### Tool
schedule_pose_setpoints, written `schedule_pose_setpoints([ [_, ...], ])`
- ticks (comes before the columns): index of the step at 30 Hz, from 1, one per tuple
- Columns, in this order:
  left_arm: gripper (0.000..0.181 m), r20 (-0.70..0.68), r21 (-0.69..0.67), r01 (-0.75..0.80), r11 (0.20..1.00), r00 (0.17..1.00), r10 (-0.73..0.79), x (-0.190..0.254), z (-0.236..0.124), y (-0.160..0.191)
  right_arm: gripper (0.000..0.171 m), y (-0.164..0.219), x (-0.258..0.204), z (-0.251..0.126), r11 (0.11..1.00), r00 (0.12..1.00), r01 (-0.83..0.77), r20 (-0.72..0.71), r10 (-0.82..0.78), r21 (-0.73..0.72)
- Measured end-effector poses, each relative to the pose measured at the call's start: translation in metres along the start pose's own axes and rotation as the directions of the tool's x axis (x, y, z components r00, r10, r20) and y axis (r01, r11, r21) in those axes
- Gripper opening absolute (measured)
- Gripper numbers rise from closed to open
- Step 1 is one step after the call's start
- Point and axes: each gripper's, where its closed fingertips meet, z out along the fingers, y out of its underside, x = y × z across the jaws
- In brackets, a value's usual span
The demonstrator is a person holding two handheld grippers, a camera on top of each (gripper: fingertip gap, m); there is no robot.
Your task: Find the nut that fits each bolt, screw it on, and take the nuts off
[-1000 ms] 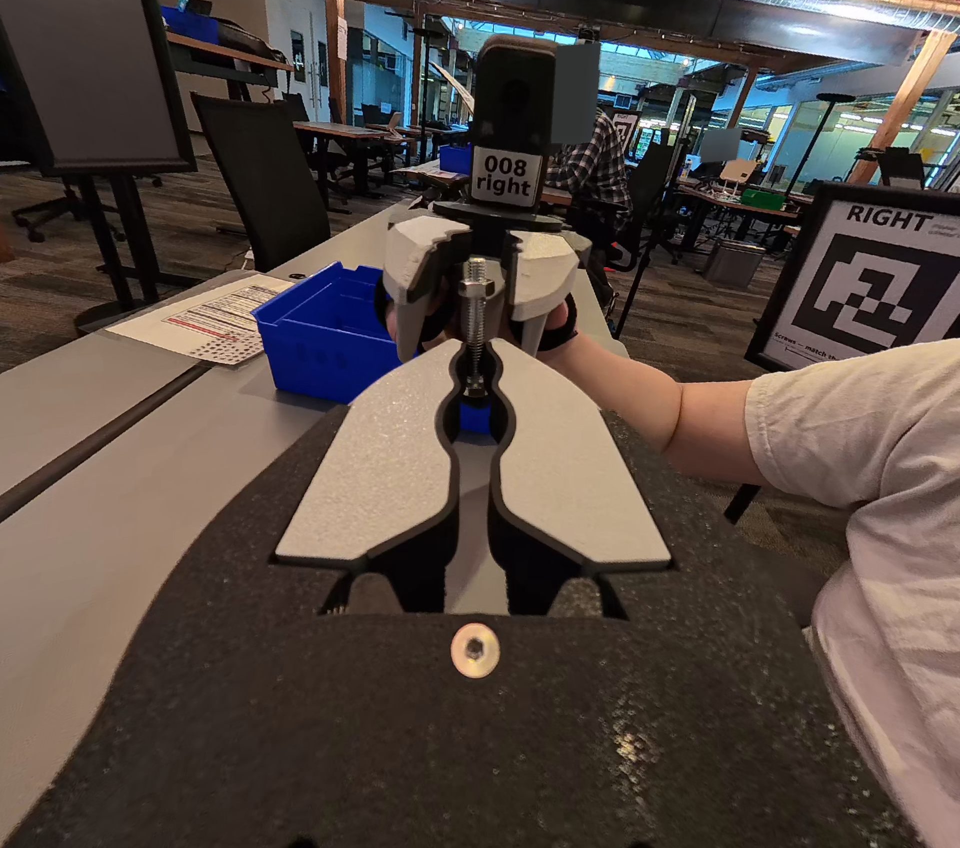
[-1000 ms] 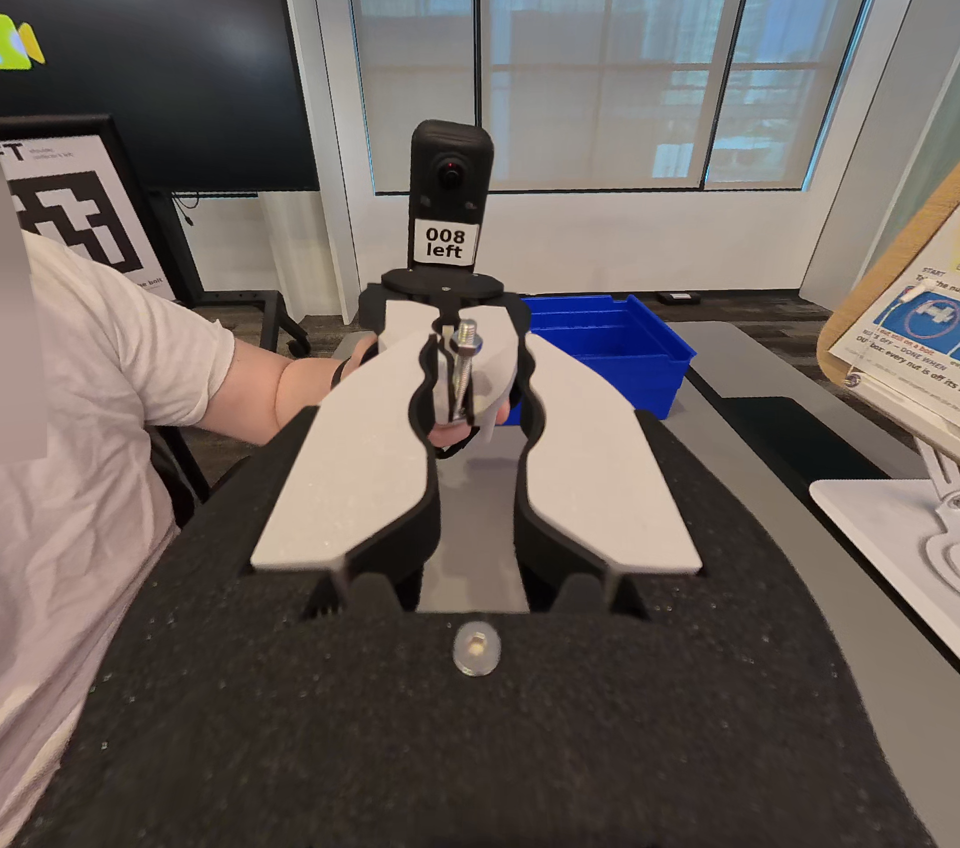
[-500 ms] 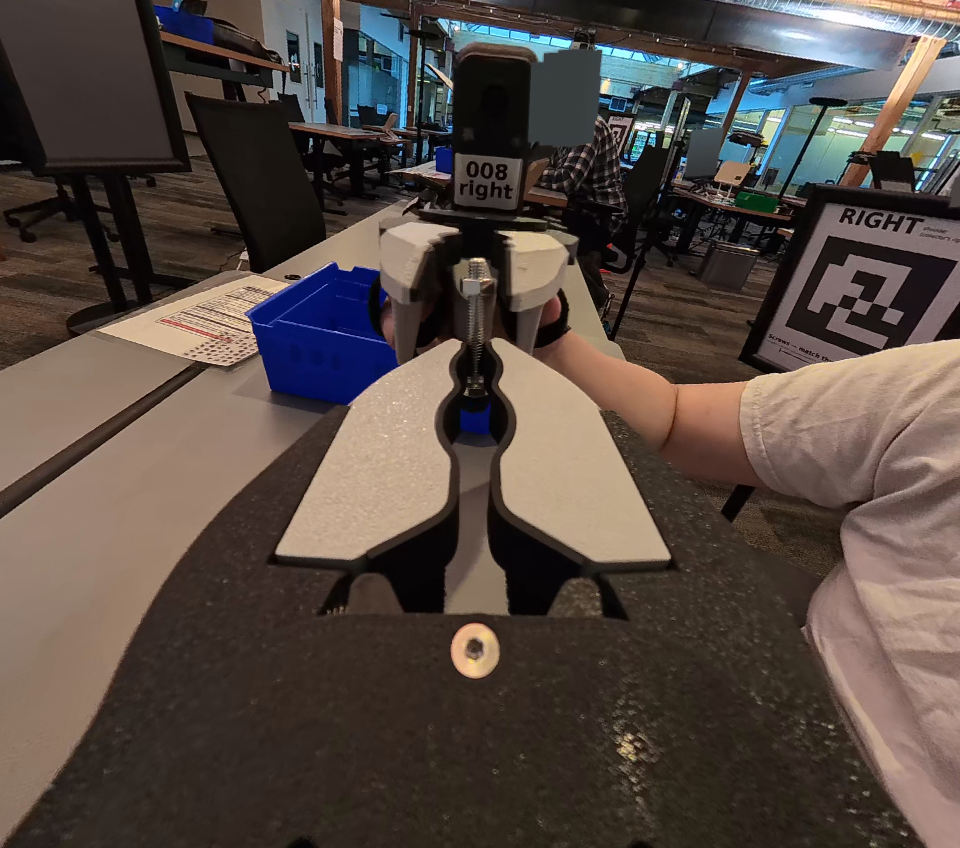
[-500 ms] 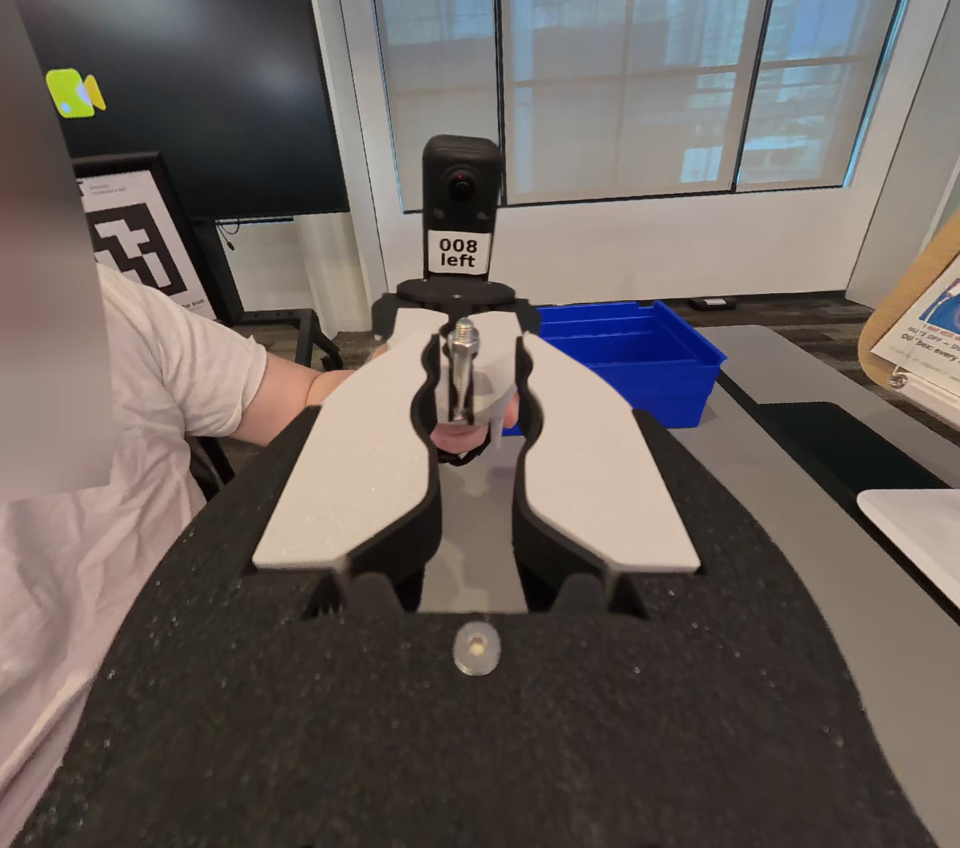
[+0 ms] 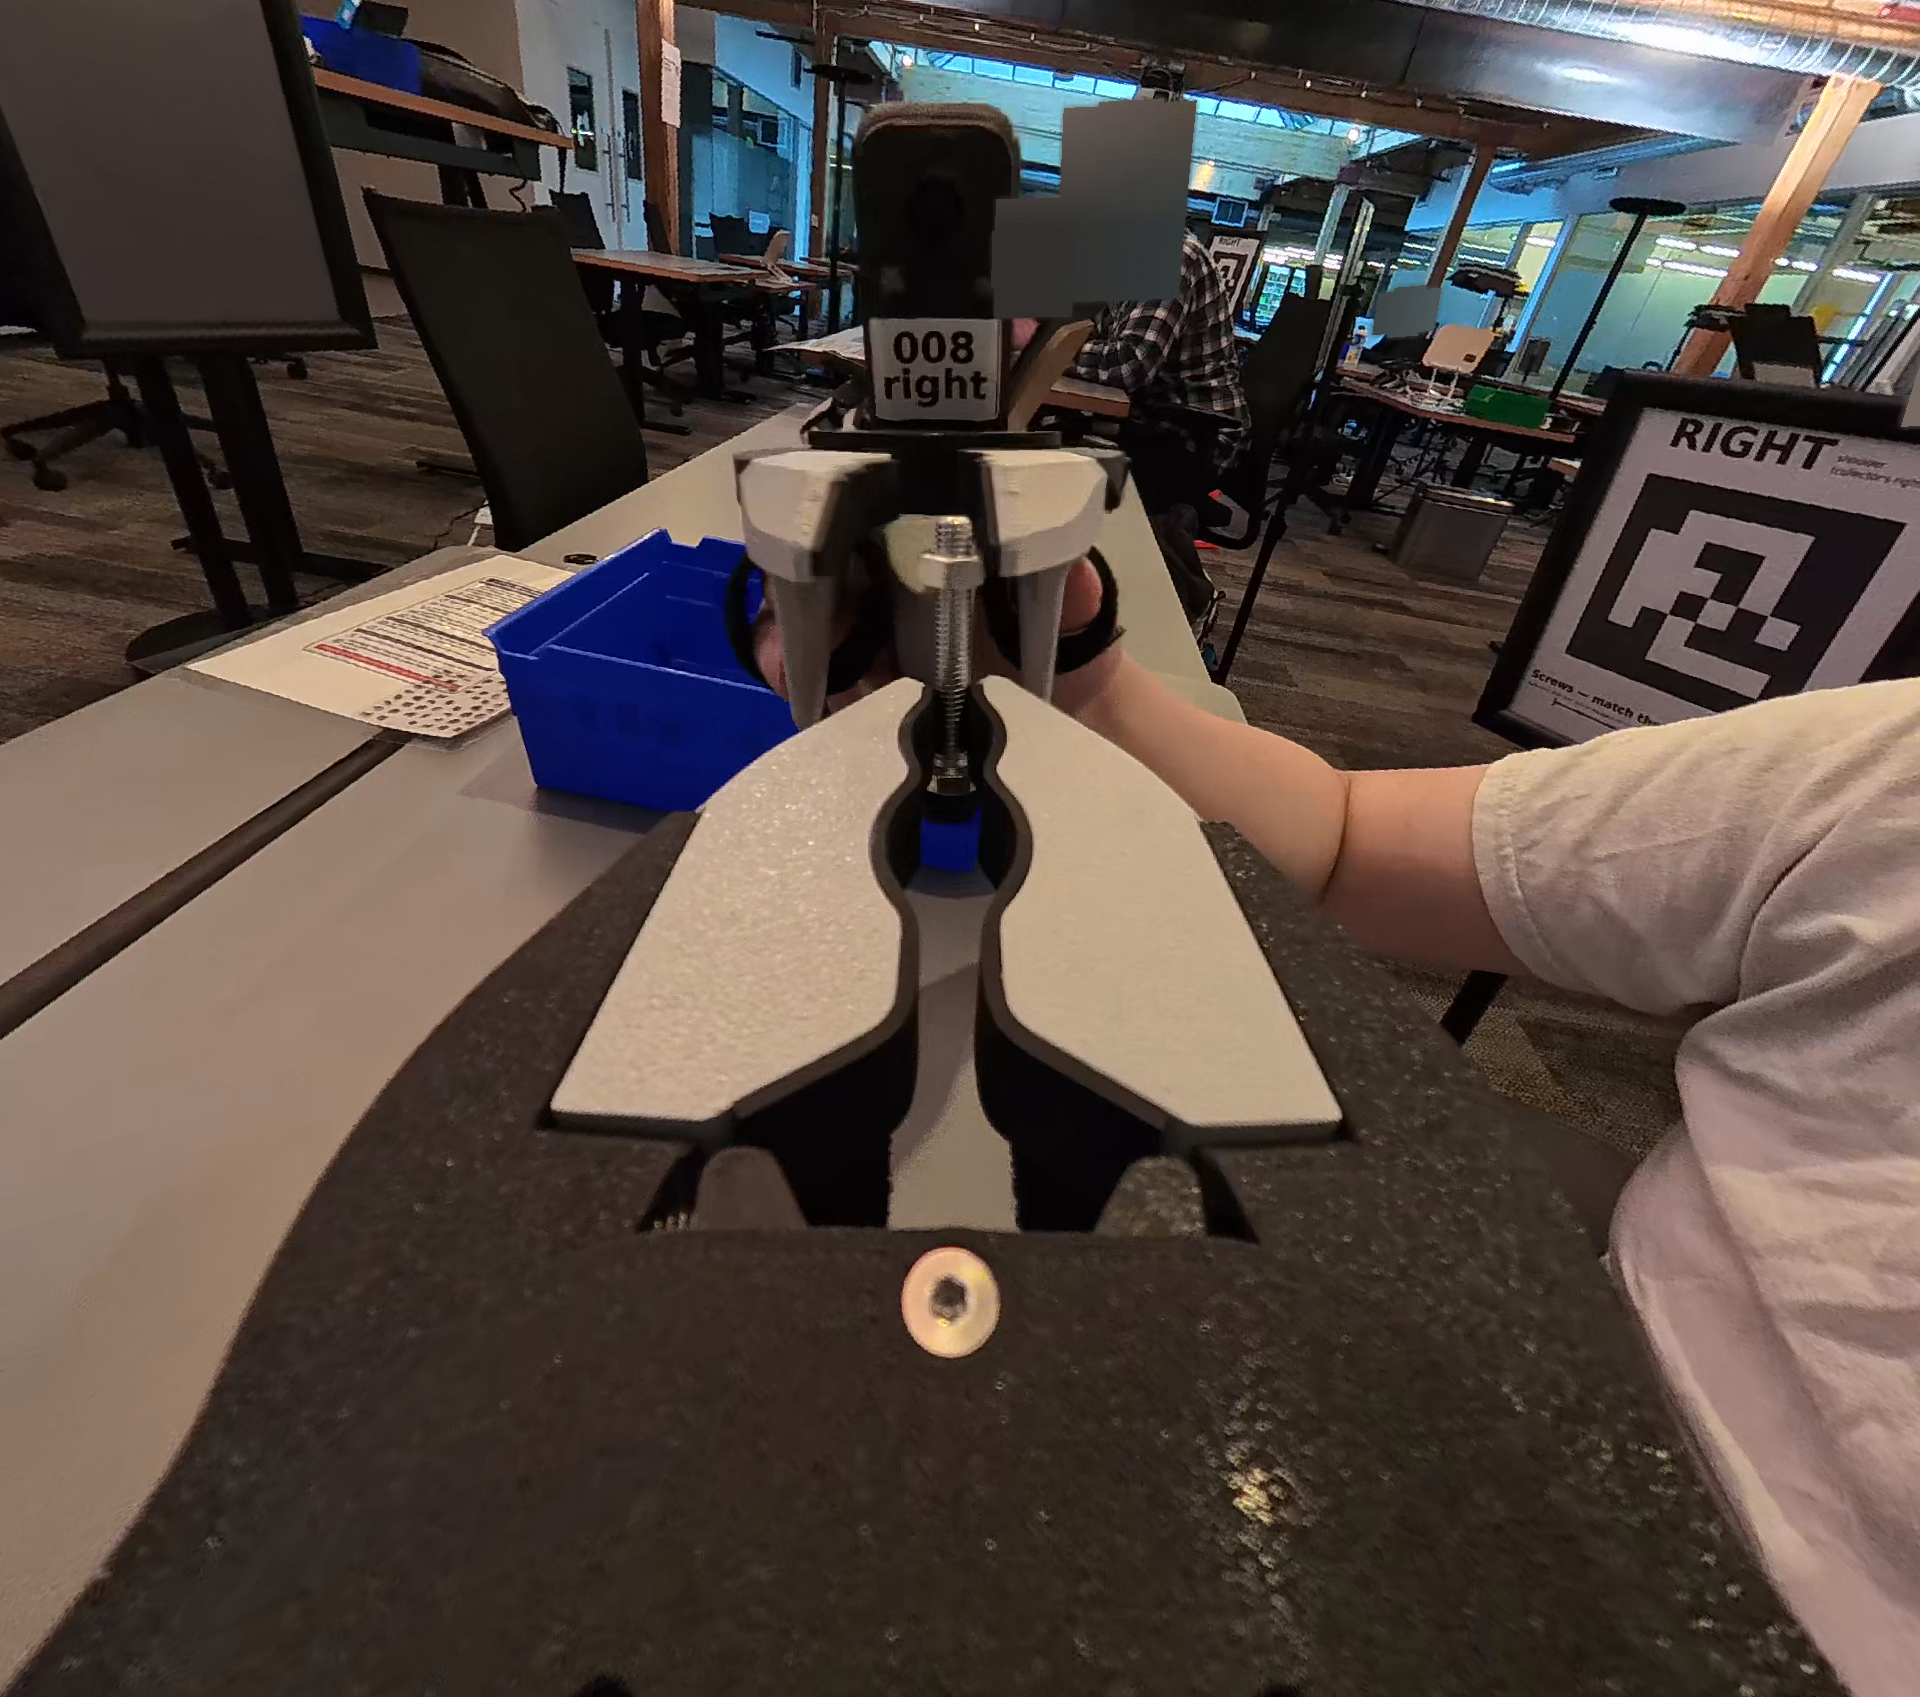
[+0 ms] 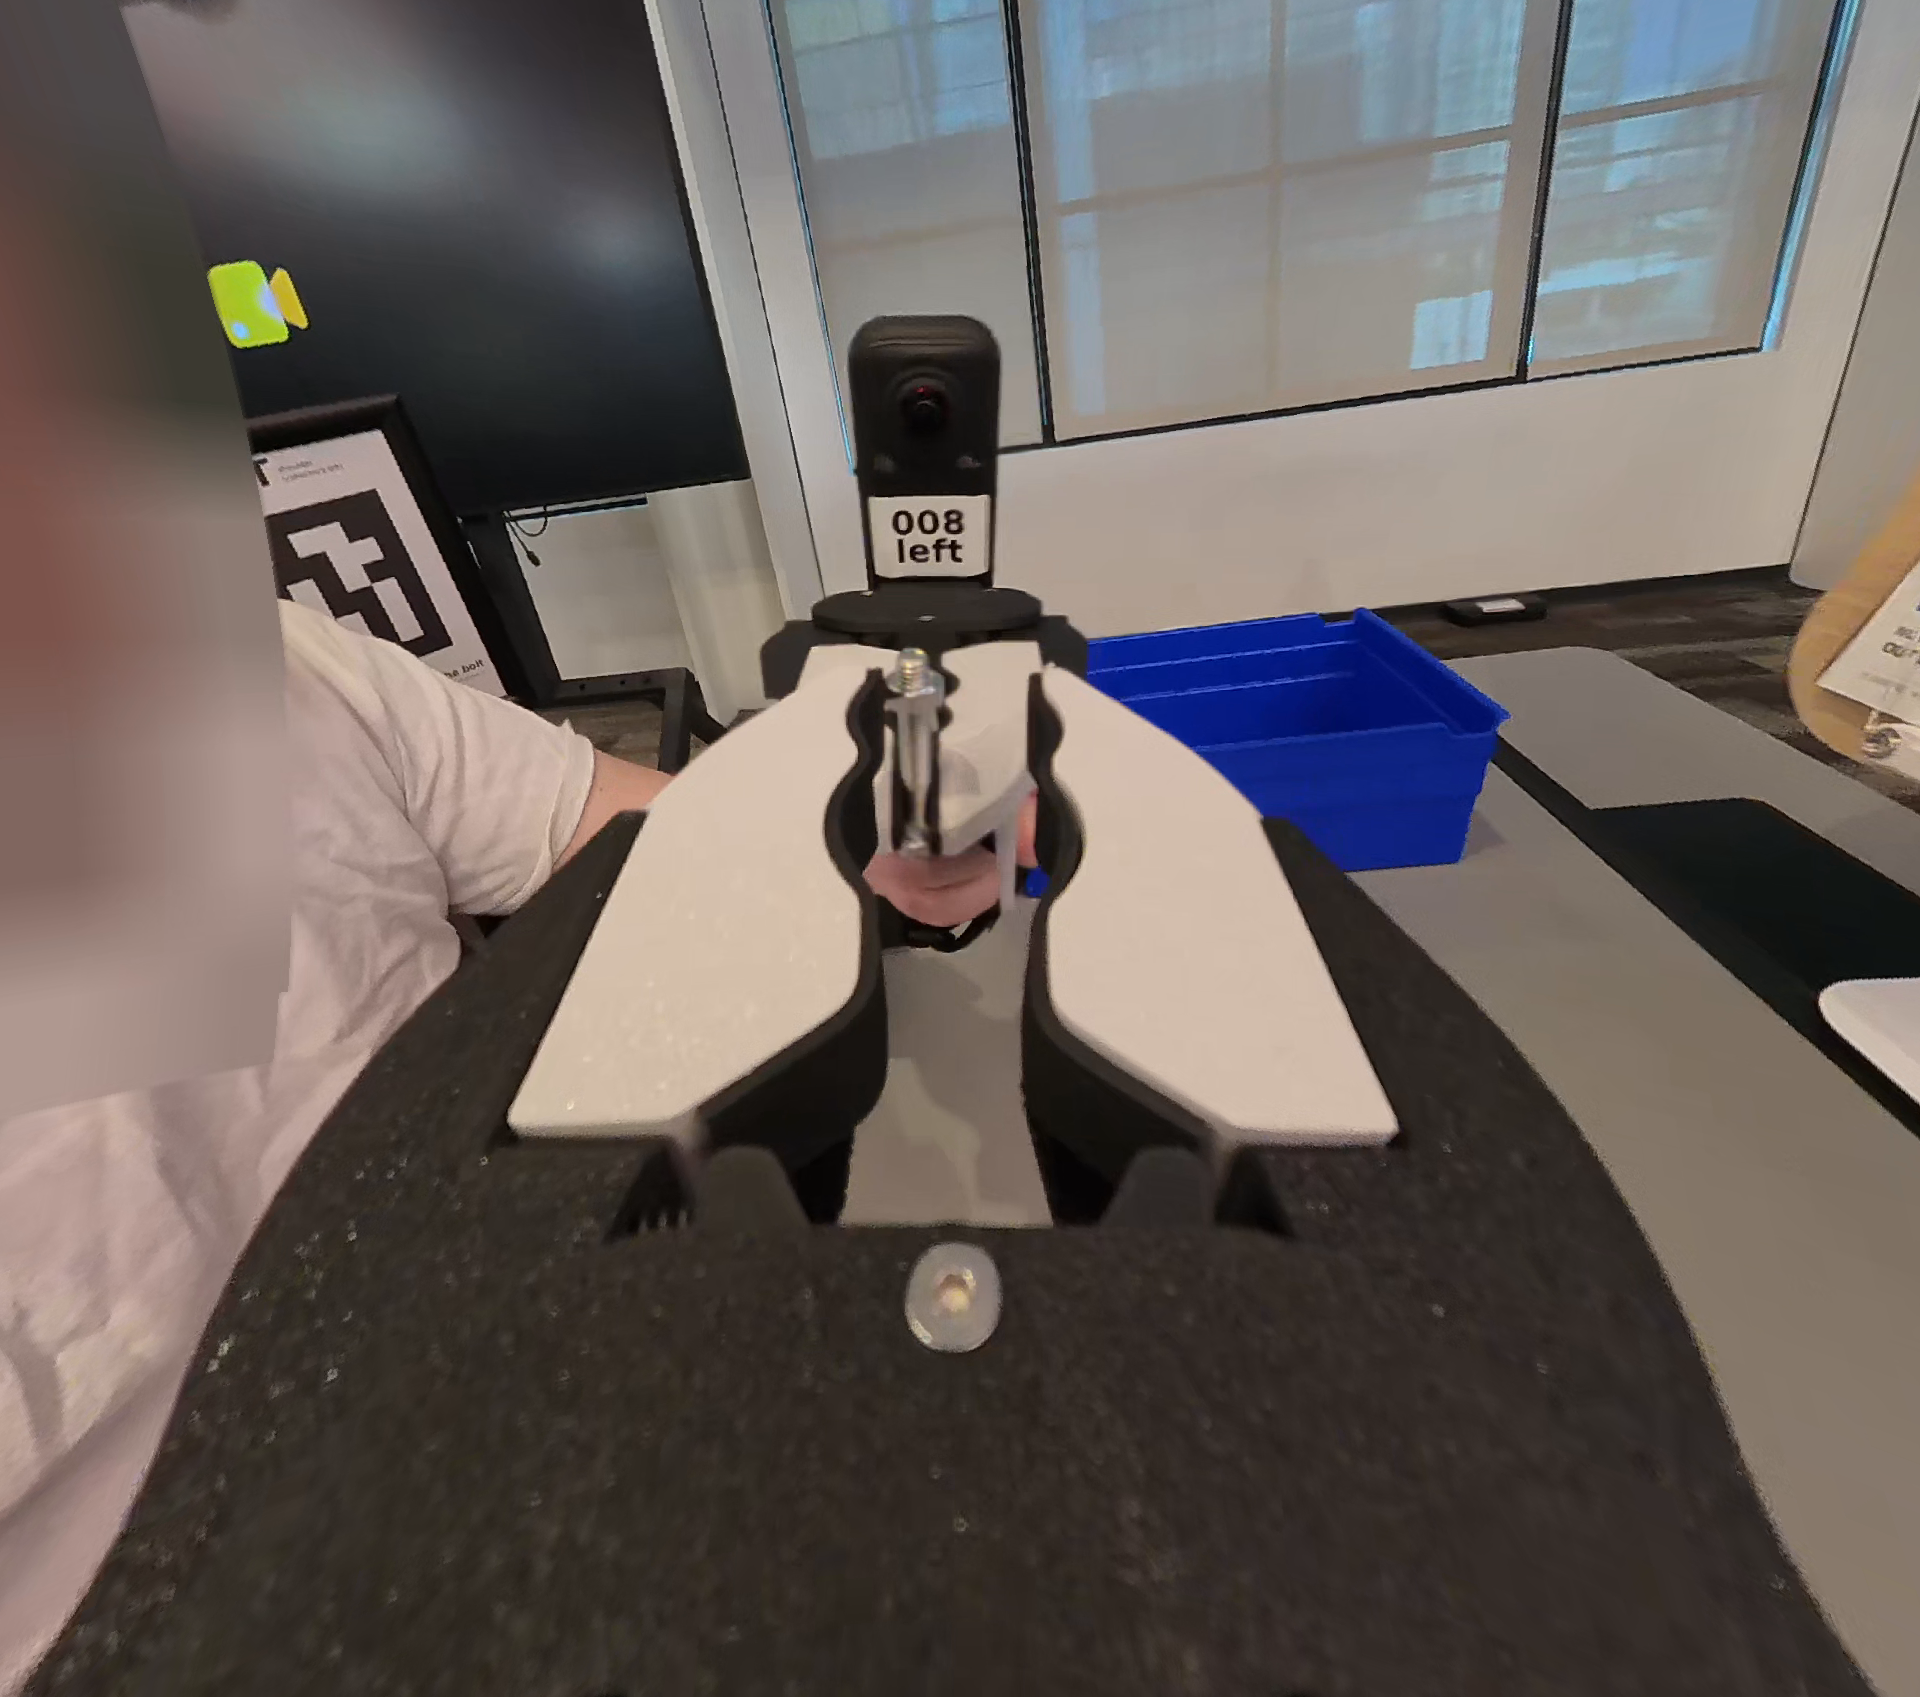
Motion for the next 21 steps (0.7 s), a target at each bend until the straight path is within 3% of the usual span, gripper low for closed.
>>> schedule_pose_setpoints([
  [6,0.004,0.004,0.003,-0.003,1.000,1.000,0.003,-0.001,-0.002,-0.002,0.022,-0.015,0.006,-0.015,0.992,0.996,-0.086,0.026,0.084,0.091],
  [10,0.004,0.001,0.000,0.004,1.000,1.000,-0.004,-0.001,0.000,0.000,0.022,-0.004,-0.010,0.000,0.999,0.997,-0.037,0.062,0.037,0.009],
  [17,0.004,-0.001,0.007,0.011,1.000,1.000,-0.011,-0.001,-0.002,-0.002,0.018,-0.005,0.014,-0.013,0.999,0.997,-0.047,-0.053,0.048,0.014],
  [21,0.004,0.000,0.003,0.004,1.000,1.000,-0.004,-0.001,-0.001,-0.002,0.020,-0.012,-0.005,-0.008,0.997,0.997,-0.058,0.047,0.056,0.044],
])
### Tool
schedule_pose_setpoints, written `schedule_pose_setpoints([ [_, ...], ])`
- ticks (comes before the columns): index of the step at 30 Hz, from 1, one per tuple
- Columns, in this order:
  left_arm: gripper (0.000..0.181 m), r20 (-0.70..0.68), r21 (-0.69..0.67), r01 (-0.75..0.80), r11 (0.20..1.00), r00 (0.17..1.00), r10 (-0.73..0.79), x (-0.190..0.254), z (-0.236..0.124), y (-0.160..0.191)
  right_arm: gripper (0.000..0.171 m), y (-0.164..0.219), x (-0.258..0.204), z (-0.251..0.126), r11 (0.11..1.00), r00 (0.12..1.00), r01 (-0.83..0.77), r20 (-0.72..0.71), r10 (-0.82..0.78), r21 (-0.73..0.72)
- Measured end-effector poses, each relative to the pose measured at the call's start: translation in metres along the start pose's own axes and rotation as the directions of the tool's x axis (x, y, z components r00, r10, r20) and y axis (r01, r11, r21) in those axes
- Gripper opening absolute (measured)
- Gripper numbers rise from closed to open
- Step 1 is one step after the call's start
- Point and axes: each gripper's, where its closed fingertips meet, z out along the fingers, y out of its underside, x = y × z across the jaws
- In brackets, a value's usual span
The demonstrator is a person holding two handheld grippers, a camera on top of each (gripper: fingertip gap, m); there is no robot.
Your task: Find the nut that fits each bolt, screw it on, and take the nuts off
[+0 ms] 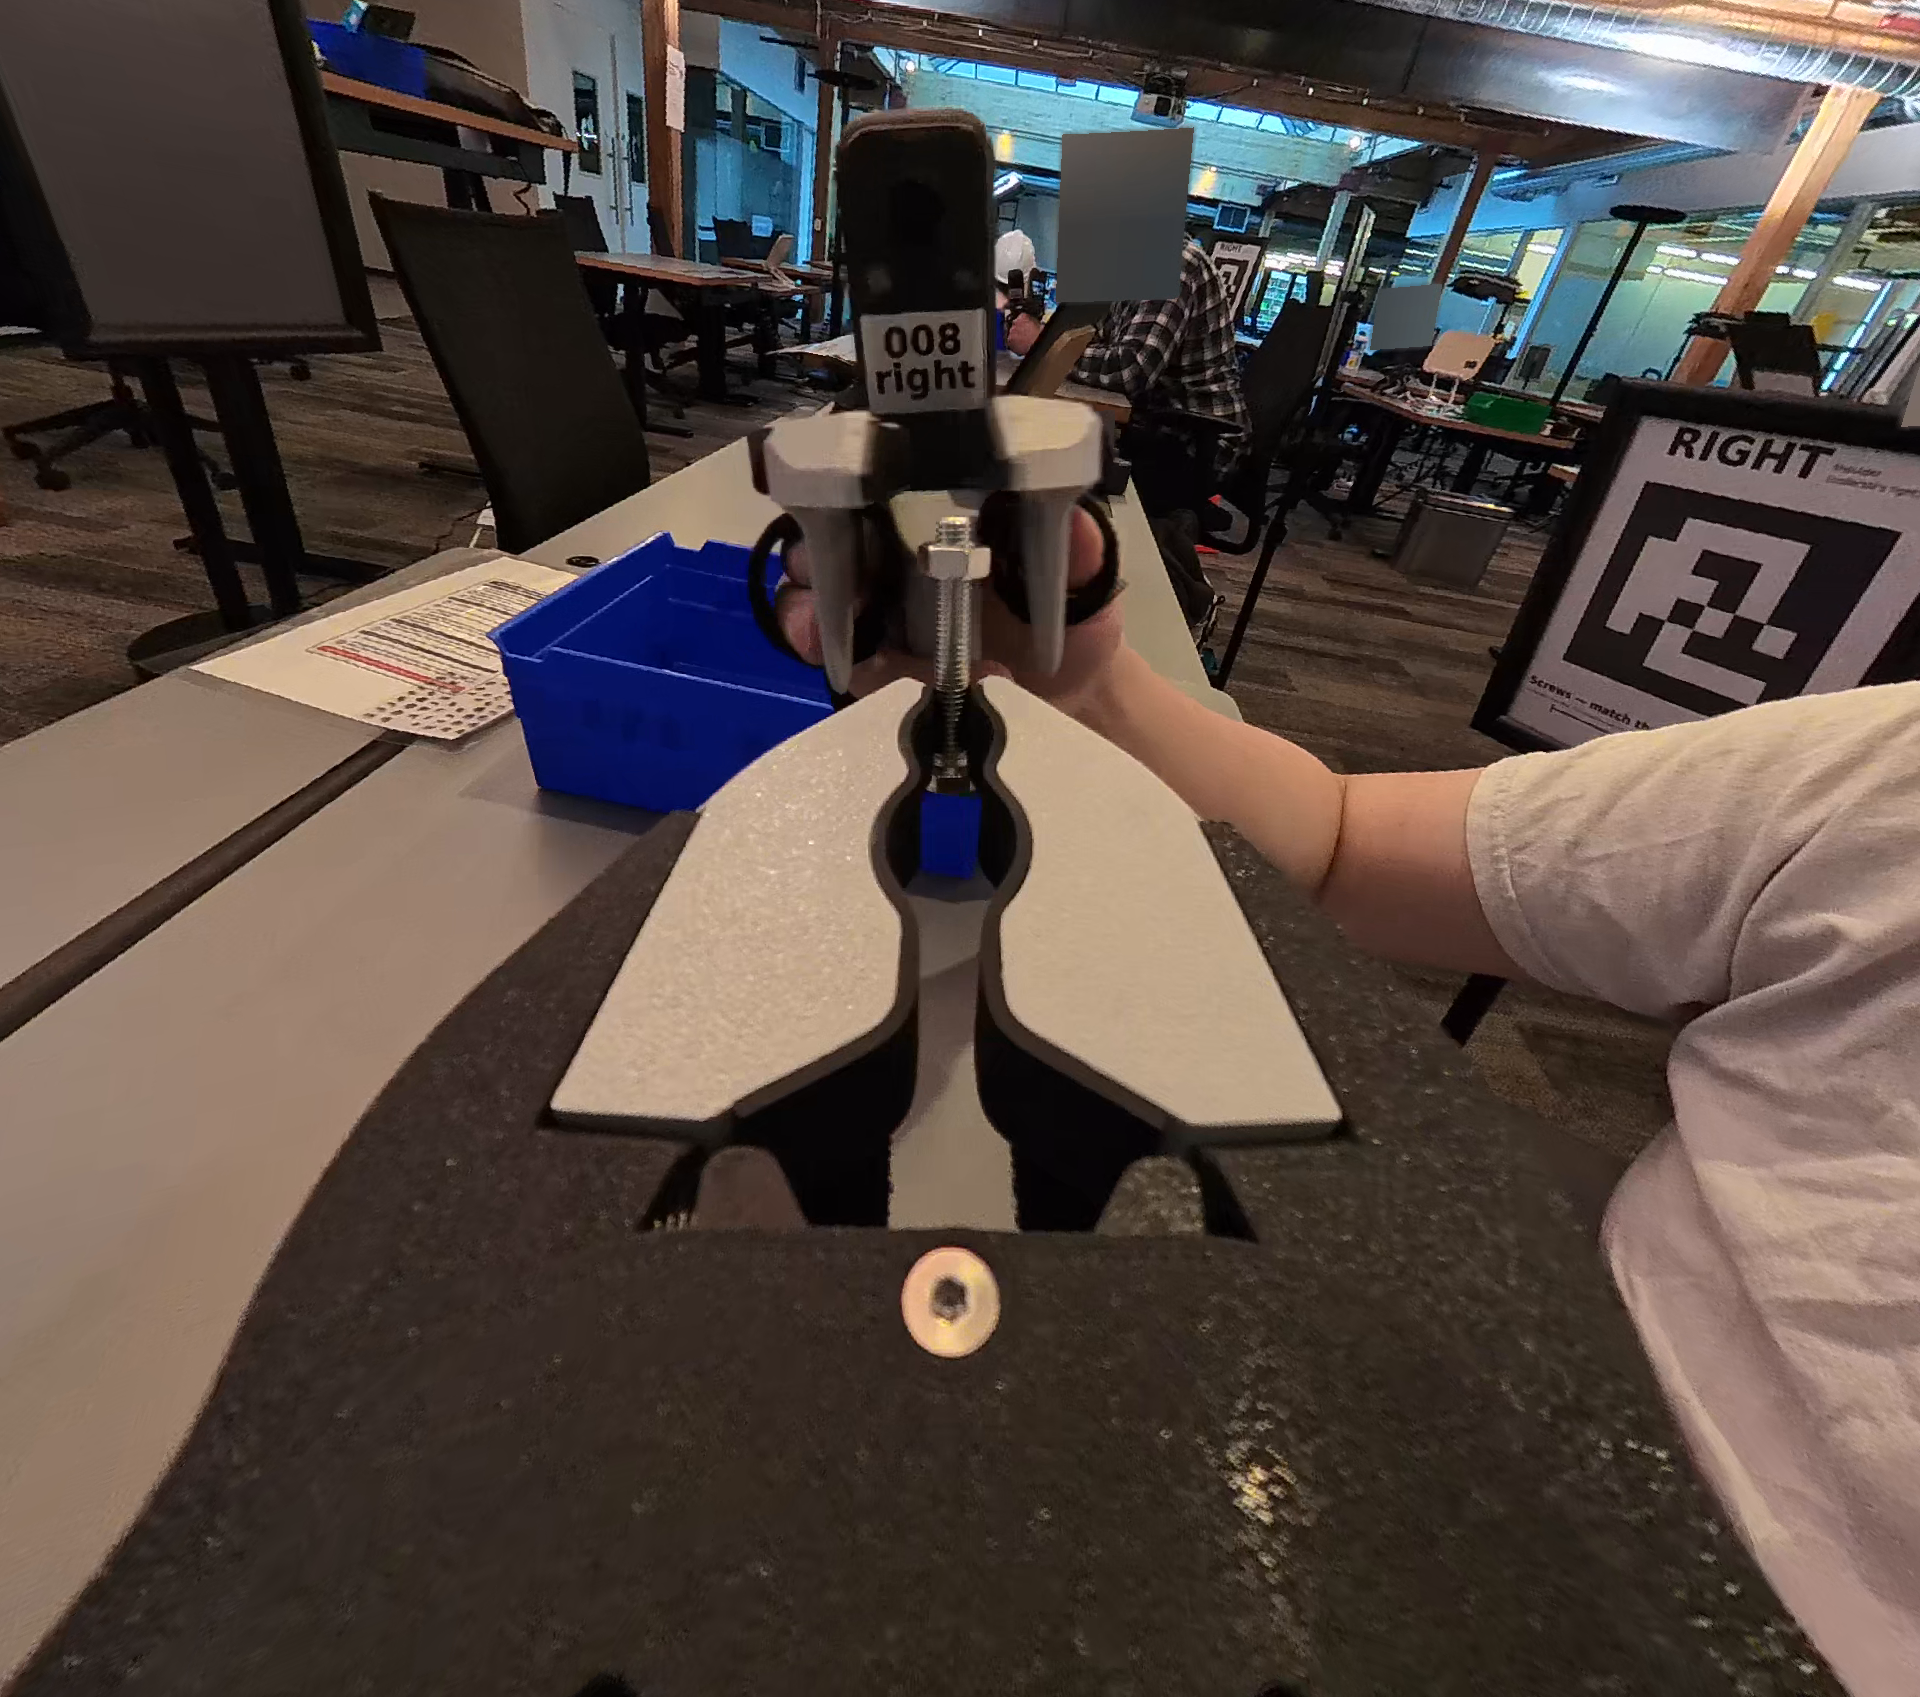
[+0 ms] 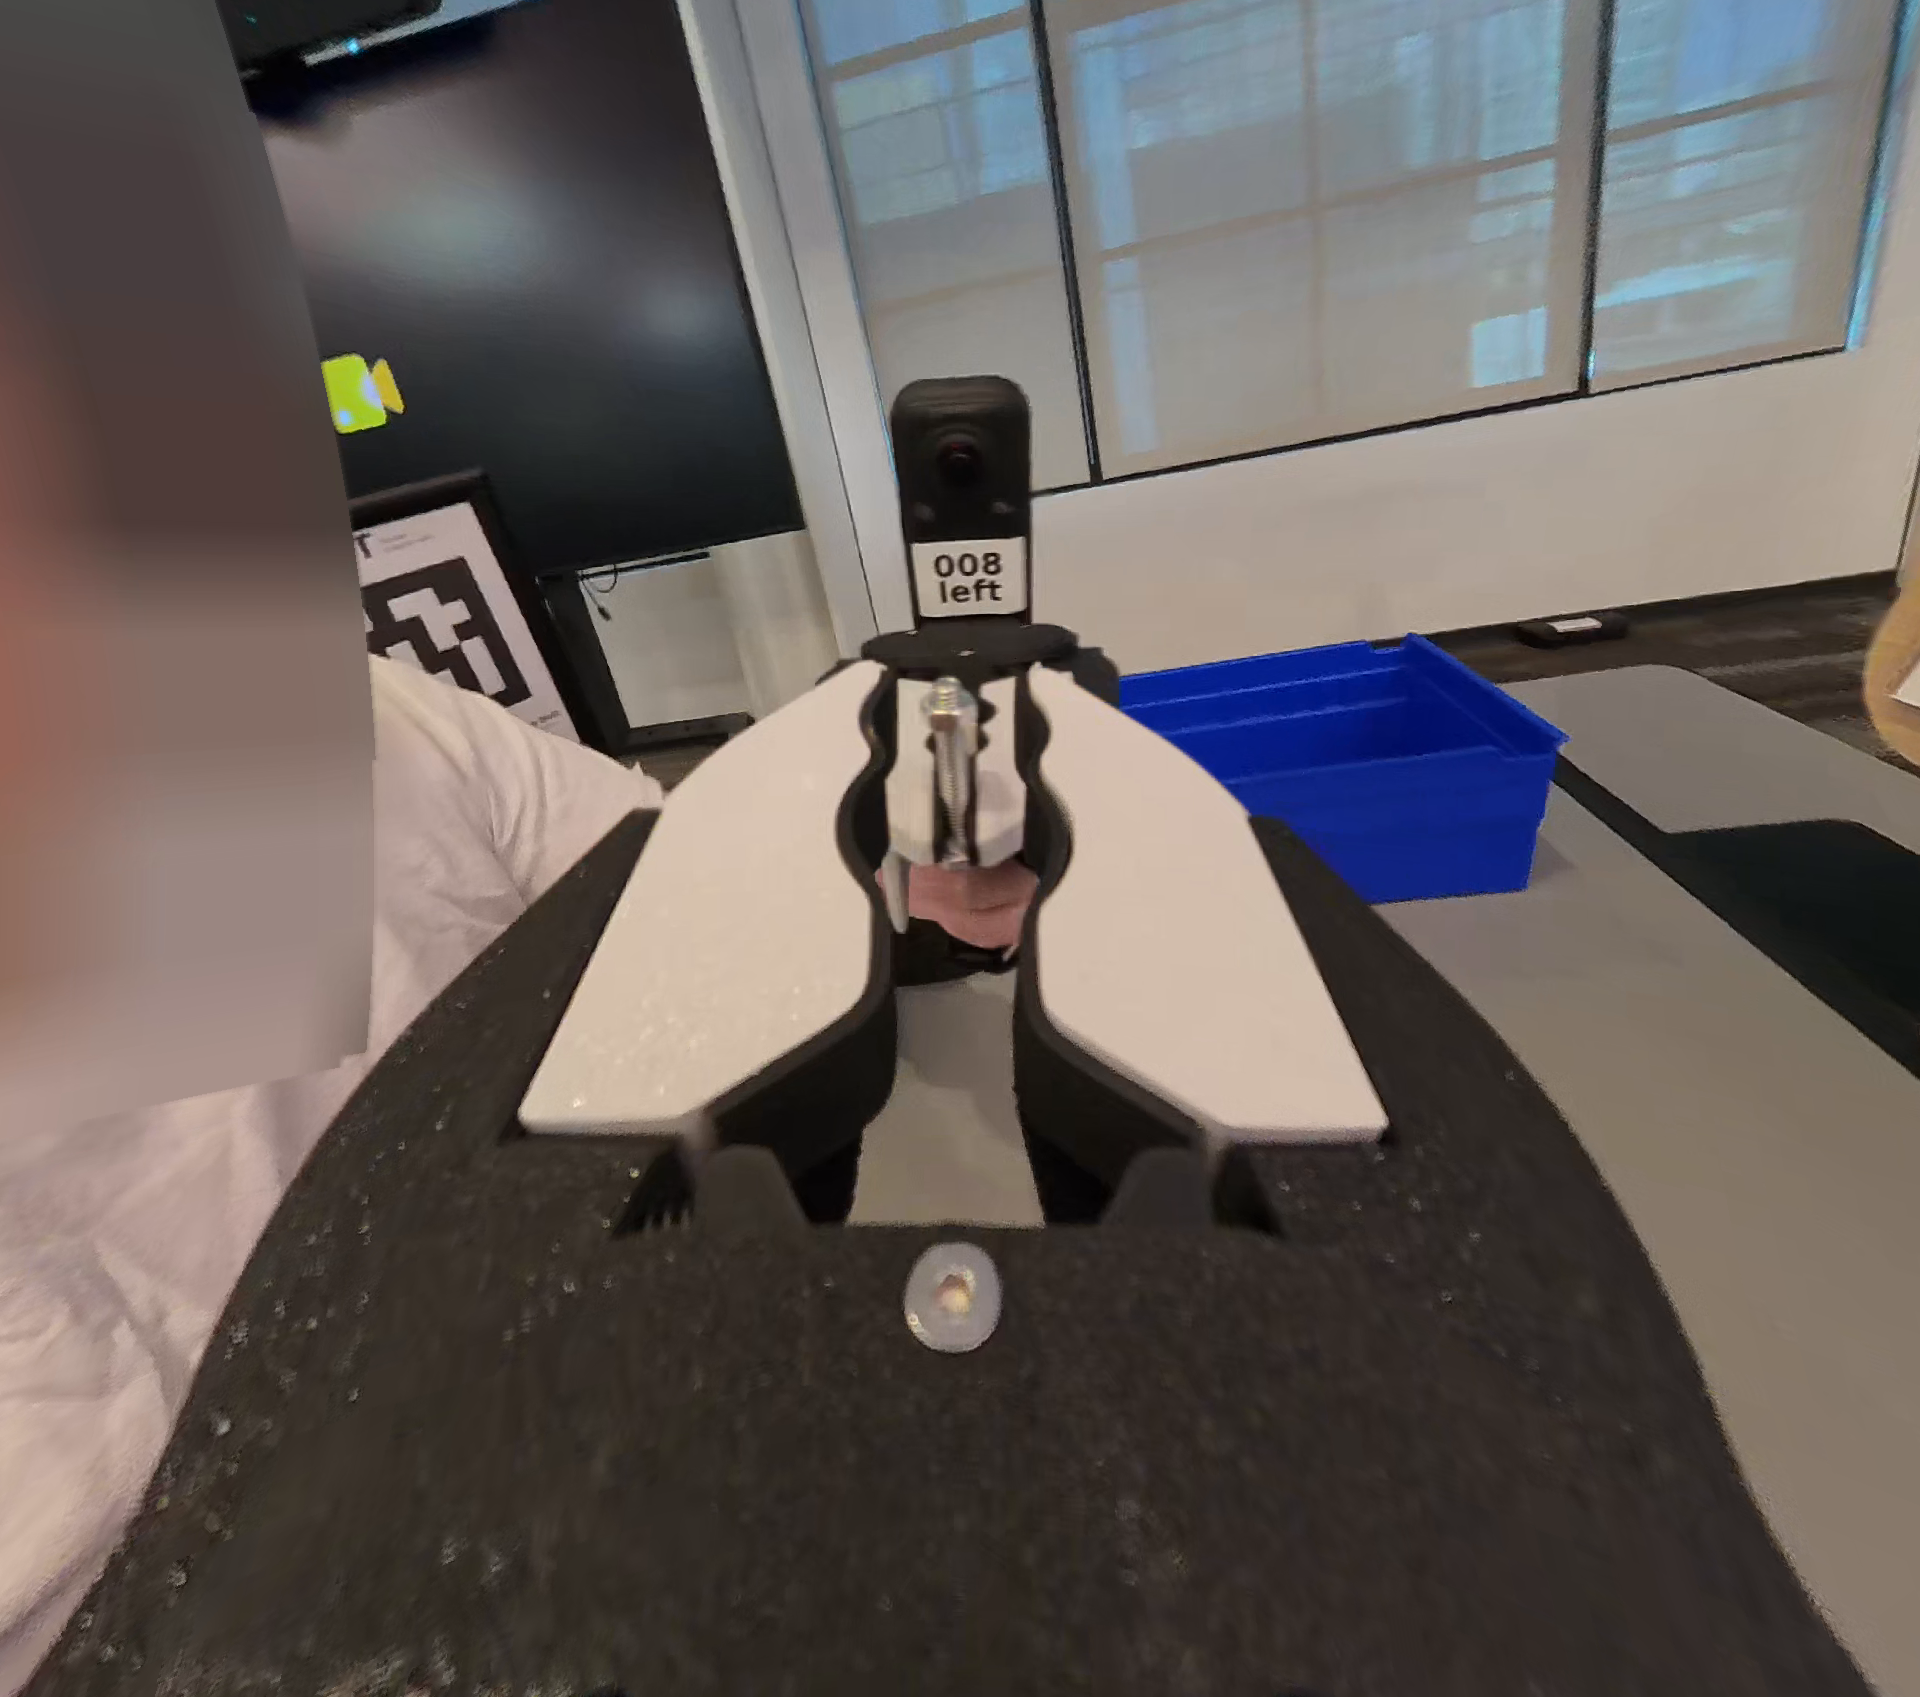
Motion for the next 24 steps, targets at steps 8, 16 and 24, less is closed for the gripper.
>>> schedule_pose_setpoints([
  [8,0.004,-0.003,0.007,0.003,1.000,1.000,-0.003,0.002,0.001,-0.001,0.020,0.011,0.010,0.001,0.997,0.998,0.033,-0.059,-0.037,-0.069],
  [16,0.004,-0.011,-0.006,0.000,1.000,1.000,0.000,0.003,0.002,0.001,0.023,0.014,-0.004,0.010,0.994,0.997,0.069,-0.017,-0.071,-0.088],
  [24,0.004,-0.006,0.003,0.002,1.000,1.000,-0.002,0.004,0.001,-0.001,0.020,0.006,0.015,-0.005,1.000,0.998,0.021,-0.064,-0.022,-0.020],
])
